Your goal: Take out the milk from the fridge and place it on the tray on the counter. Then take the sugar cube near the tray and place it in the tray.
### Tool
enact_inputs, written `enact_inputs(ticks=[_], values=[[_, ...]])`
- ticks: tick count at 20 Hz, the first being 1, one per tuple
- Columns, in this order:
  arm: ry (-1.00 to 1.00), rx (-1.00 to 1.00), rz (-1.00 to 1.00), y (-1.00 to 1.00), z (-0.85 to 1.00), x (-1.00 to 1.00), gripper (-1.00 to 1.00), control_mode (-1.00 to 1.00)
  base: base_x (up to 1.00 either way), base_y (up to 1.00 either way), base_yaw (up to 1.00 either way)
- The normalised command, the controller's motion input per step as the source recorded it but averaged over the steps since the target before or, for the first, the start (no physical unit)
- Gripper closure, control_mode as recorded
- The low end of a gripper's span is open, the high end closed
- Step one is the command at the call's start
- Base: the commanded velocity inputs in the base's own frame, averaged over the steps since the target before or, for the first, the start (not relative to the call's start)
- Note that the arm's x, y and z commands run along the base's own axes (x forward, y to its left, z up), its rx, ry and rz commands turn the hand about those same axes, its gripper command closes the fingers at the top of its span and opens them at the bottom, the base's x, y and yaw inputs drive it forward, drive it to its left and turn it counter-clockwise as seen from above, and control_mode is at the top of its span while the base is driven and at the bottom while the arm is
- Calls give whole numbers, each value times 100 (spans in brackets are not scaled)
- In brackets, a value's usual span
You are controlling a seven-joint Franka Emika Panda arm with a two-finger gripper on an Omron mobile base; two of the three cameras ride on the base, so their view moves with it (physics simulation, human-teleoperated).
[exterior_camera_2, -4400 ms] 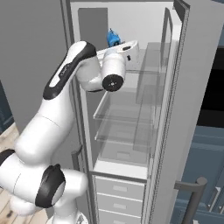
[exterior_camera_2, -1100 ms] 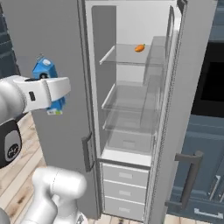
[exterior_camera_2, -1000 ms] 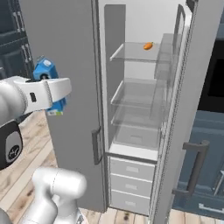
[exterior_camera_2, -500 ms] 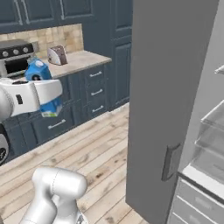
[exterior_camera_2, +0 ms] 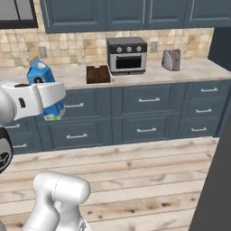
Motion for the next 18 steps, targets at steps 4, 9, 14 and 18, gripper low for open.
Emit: enact_inputs(ticks=[4, 9, 14, 18], values=[[0, 0, 0, 0, 0, 0, 100, 100, 76, -25, 46], [0, 0, 0, 0, 0, 0, 100, 100, 96, -80, 47], [0, 0, 0, 0, 0, 0, 100, 100, 100, -43, 33], [0, 0, 0, 0, 0, 0, 100, 100, 100, 0, 20]])
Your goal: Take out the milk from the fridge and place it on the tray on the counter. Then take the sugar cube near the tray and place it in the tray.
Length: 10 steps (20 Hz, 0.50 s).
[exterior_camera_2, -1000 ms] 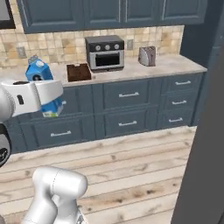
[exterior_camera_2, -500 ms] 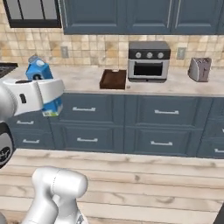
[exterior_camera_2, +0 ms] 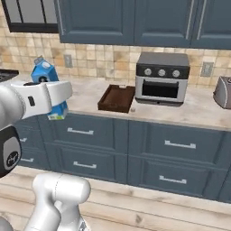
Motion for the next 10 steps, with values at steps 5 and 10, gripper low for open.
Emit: enact_inputs(ticks=[5, 10], values=[[0, 0, 0, 0, 0, 0, 100, 100, 87, -6, 16], [0, 0, 0, 0, 0, 0, 100, 100, 54, -28, 4]])
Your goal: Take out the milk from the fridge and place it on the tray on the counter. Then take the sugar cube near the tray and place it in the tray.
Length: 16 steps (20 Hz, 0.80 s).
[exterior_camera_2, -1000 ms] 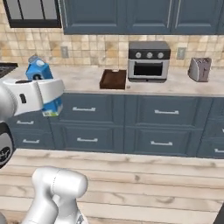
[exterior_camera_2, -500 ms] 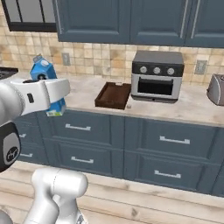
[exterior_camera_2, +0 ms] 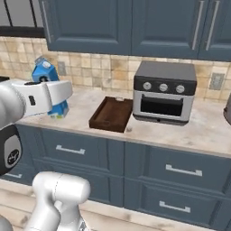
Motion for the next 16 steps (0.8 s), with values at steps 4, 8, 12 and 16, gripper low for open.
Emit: enact_inputs(ticks=[4, 8, 12, 16], values=[[0, 0, 0, 0, 0, 0, 100, 100, 68, 0, 0], [0, 0, 0, 0, 0, 0, 100, 100, 73, 6, 0], [0, 0, 0, 0, 0, 0, 100, 100, 70, 0, 0], [0, 0, 0, 0, 0, 0, 100, 100, 55, 0, 0]])
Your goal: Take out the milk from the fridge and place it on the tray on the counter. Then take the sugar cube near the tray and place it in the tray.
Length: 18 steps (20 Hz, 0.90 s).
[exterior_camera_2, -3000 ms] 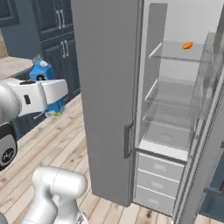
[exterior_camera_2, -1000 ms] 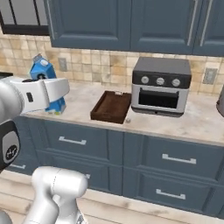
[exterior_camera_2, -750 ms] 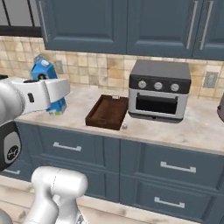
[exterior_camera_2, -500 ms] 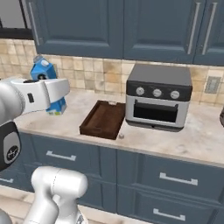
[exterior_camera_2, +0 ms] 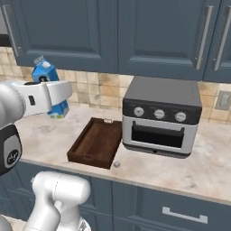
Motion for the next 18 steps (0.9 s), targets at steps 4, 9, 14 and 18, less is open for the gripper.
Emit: enact_inputs(ticks=[4, 9, 14, 18], values=[[0, 0, 0, 0, 0, 0, 100, 100, 7, 6, 0], [0, 0, 0, 0, 0, 0, 100, 100, 0, 1, 0], [0, 0, 0, 0, 0, 0, 100, 100, 43, 0, 0], [0, 0, 0, 0, 0, 0, 100, 100, 55, 18, -7]])
